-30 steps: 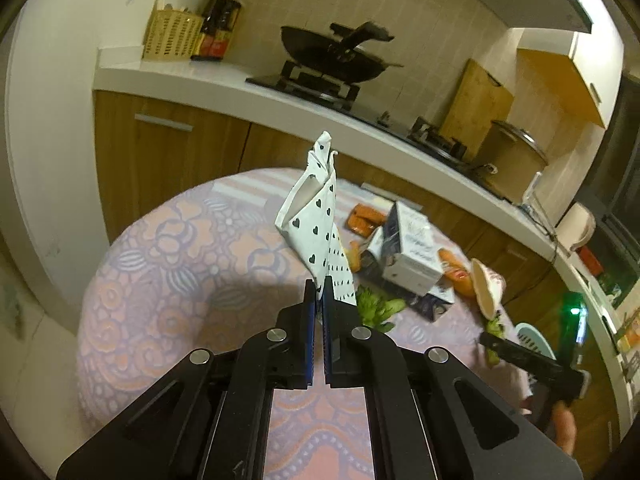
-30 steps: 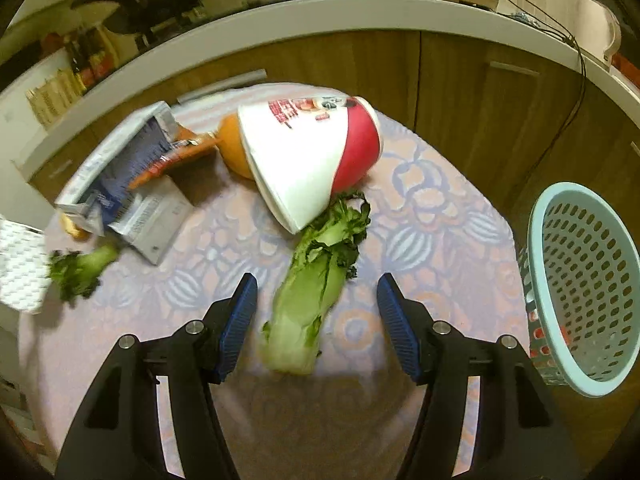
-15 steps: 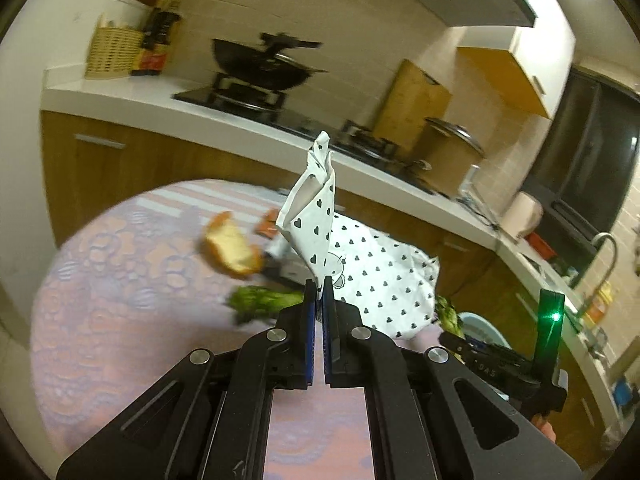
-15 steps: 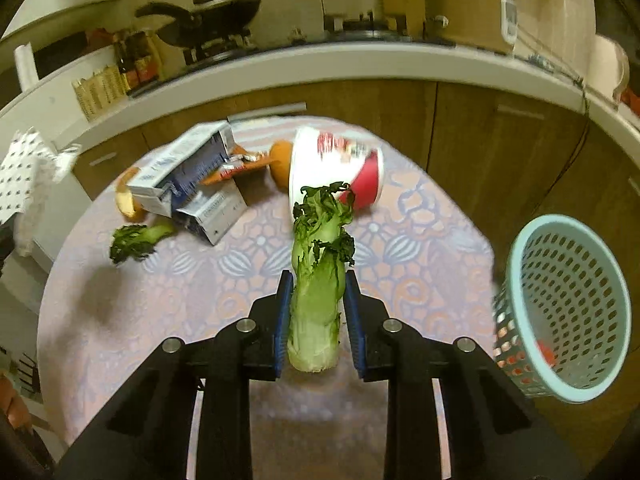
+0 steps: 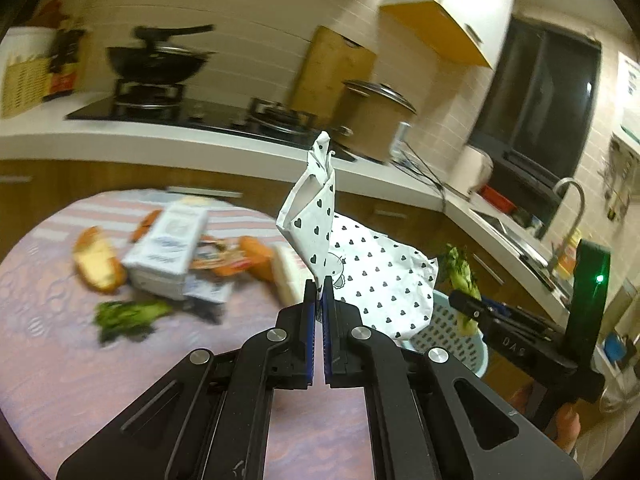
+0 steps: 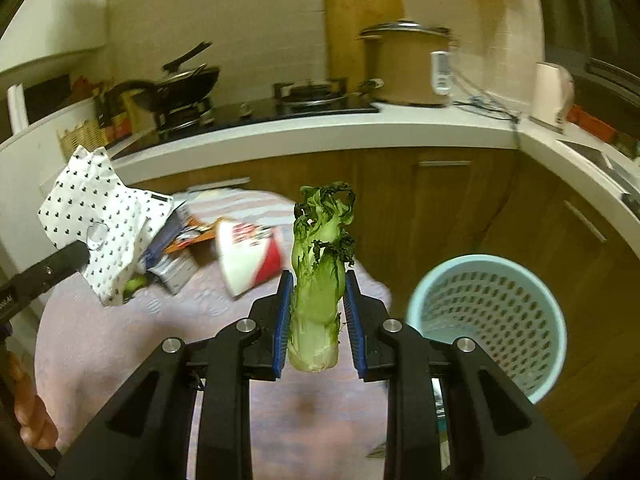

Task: Collect trash
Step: 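Carry napkin and bok choy over the basket and open both tools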

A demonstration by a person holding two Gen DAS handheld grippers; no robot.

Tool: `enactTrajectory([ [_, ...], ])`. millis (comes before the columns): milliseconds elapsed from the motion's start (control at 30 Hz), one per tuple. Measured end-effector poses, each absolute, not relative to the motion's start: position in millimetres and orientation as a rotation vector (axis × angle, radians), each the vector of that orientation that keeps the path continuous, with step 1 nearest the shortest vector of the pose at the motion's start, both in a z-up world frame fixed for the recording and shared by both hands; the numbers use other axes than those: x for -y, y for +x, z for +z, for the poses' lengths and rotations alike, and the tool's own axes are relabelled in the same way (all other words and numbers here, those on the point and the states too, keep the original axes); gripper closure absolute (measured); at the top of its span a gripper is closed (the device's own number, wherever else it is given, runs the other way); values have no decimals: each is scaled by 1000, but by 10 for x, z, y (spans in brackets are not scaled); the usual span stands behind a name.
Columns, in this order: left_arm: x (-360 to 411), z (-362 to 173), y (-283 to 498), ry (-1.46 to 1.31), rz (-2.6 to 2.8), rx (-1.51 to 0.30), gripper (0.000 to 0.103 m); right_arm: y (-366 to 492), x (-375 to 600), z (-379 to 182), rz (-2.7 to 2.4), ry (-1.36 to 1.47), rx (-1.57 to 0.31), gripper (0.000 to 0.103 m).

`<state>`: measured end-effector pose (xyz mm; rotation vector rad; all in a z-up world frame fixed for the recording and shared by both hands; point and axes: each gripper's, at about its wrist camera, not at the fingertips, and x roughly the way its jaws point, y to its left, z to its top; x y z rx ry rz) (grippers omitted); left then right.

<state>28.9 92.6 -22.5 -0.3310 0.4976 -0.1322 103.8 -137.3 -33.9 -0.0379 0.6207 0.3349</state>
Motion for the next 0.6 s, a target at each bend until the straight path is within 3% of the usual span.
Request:
enactTrajectory([
  [267, -140, -284, 778, -272, -265, -549, 102, 1195, 2127, -331, 188, 4, -609, 81],
  [600, 778, -540, 1370, -185, -384, -662, 102, 1460, 2931, -775, 49, 98, -700, 81],
])
